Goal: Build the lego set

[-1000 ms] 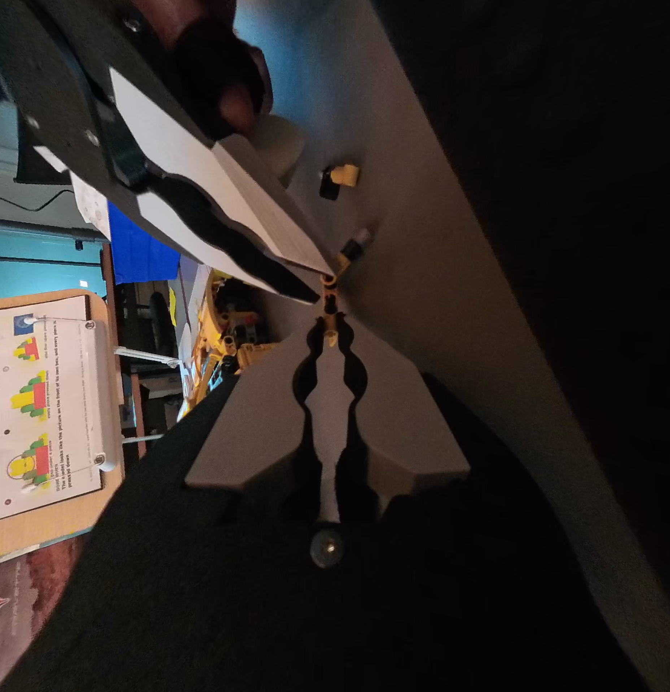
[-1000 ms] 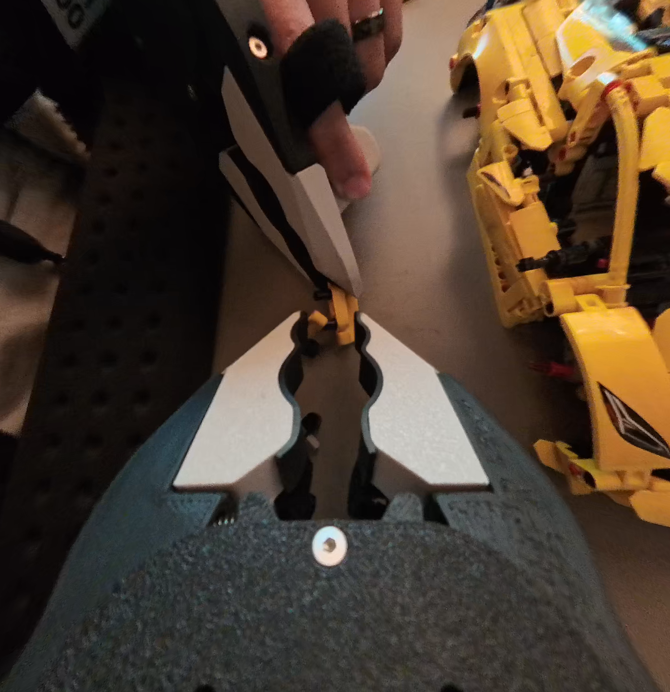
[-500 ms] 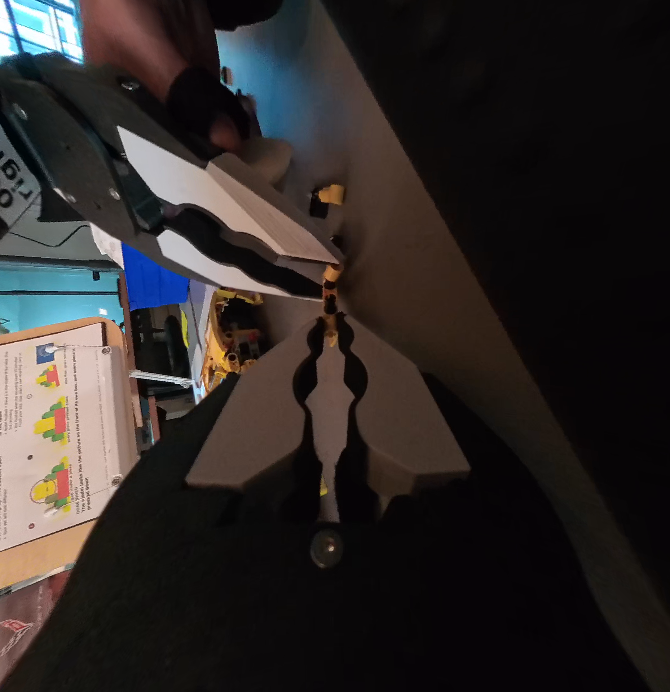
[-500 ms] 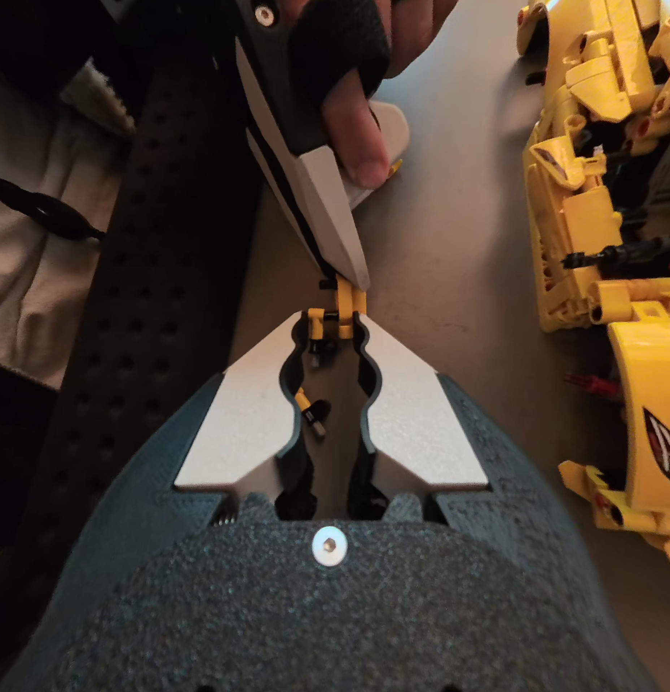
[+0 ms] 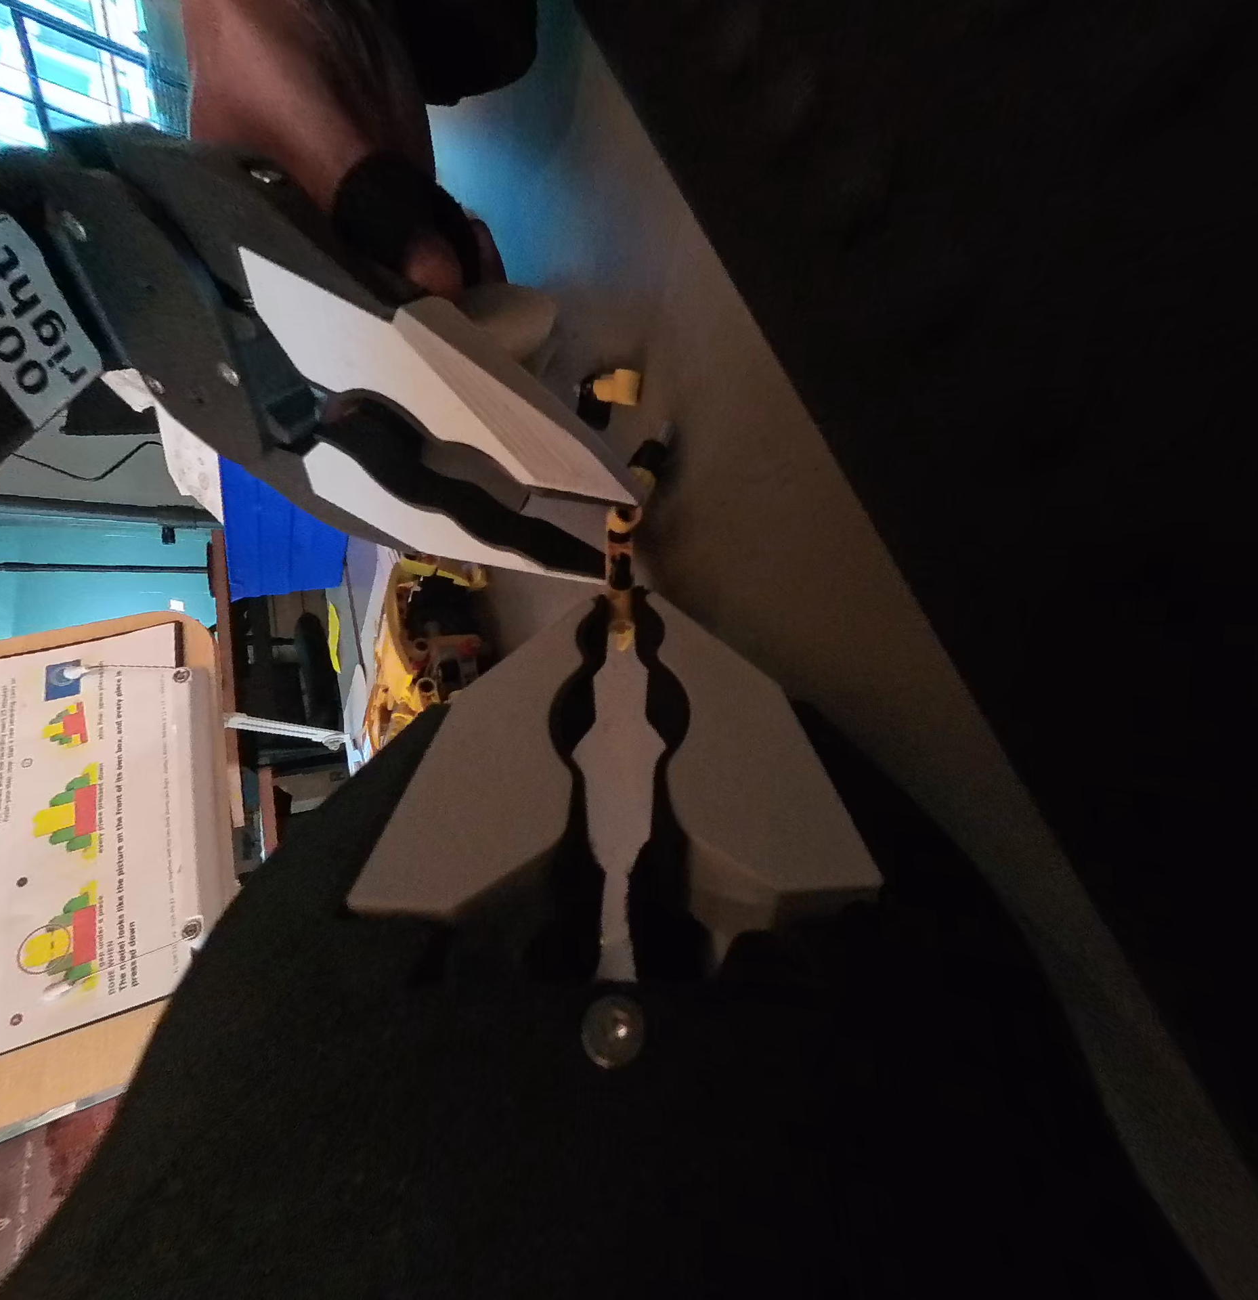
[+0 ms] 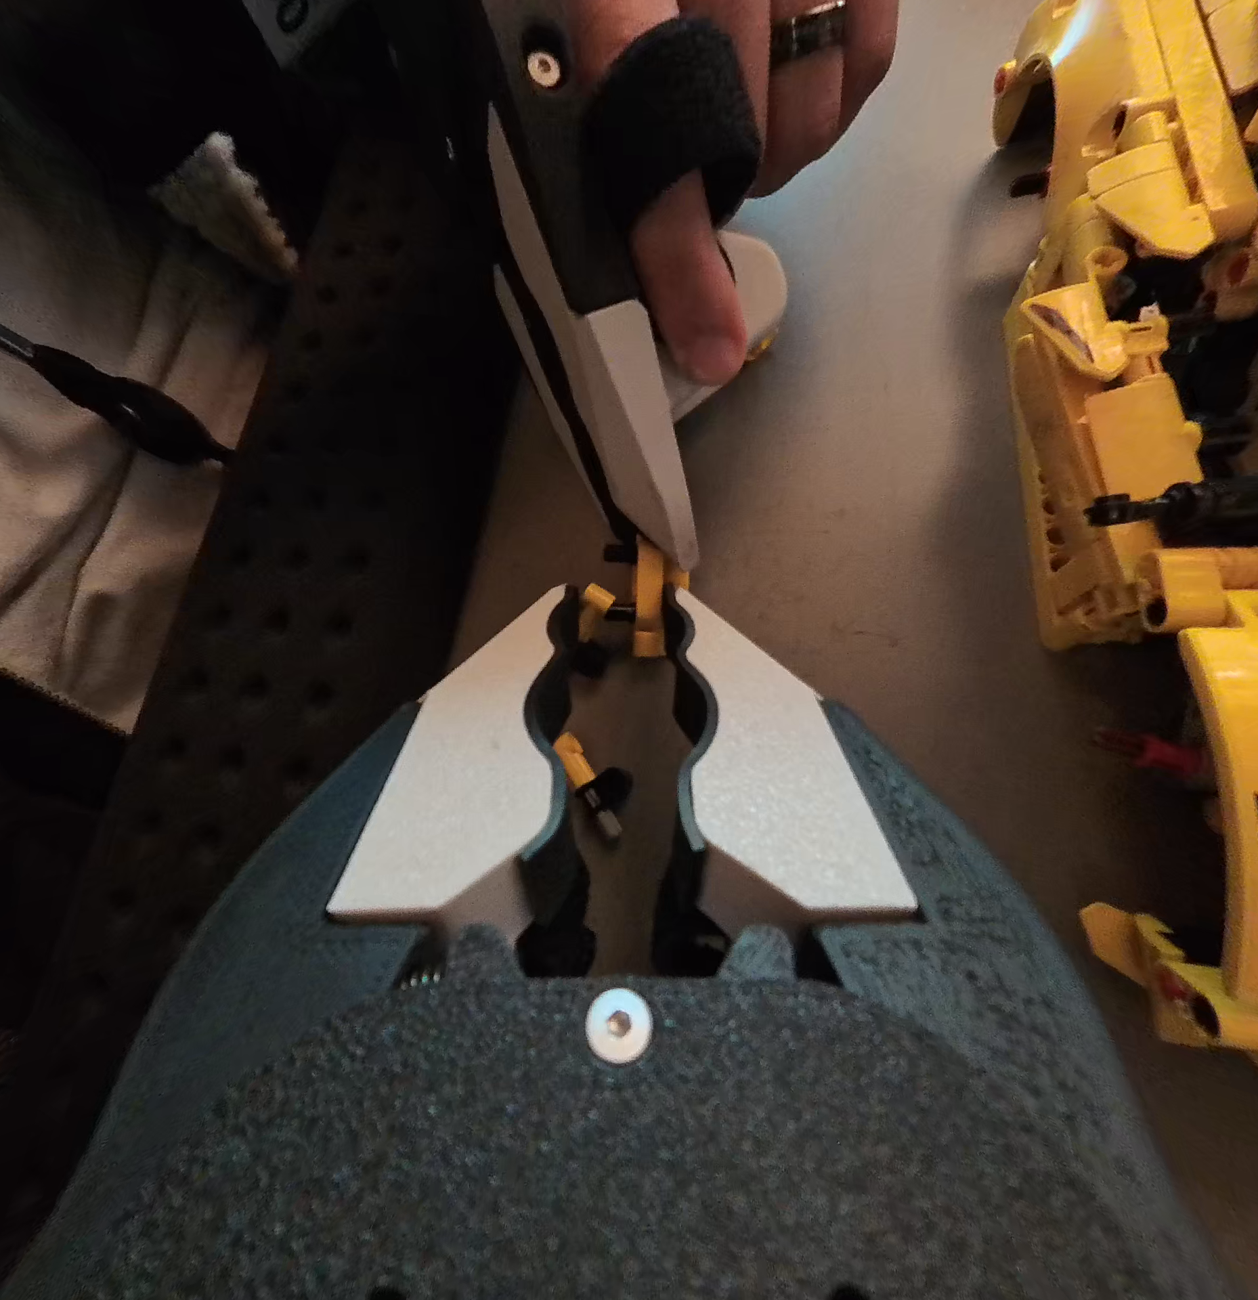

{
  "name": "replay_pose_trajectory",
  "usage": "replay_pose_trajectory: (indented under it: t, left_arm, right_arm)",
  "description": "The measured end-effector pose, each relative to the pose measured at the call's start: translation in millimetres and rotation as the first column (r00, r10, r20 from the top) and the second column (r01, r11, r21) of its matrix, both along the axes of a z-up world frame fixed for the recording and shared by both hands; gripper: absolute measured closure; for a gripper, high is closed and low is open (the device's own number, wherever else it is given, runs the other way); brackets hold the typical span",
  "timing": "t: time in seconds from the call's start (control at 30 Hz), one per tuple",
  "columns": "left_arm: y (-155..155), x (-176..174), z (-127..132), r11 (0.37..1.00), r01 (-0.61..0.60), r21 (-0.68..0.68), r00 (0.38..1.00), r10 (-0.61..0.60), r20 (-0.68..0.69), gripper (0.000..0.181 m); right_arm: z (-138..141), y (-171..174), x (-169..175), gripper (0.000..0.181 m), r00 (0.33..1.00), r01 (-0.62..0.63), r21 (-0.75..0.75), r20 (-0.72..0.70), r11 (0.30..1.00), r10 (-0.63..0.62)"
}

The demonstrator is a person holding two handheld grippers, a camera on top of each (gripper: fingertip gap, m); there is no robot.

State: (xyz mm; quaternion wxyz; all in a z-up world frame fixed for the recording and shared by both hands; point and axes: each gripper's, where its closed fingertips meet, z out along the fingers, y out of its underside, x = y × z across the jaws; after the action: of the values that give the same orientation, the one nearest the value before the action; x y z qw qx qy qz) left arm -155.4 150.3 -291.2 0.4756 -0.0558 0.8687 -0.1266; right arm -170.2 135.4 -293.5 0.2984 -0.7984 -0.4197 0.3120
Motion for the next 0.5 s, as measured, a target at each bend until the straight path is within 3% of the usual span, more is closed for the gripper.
replay_pose_trajectory:
  t: [0.5]
  left_arm:
    - [-3.0,-2.2,1.0,0.999,0.028,0.027,0.999,-0.028,0.019,0.174]
  right_arm:
    - [-0.8,-6.8,1.5,0.158,0.999,-0.033,-0.054,-0.033,0.998,0.031]
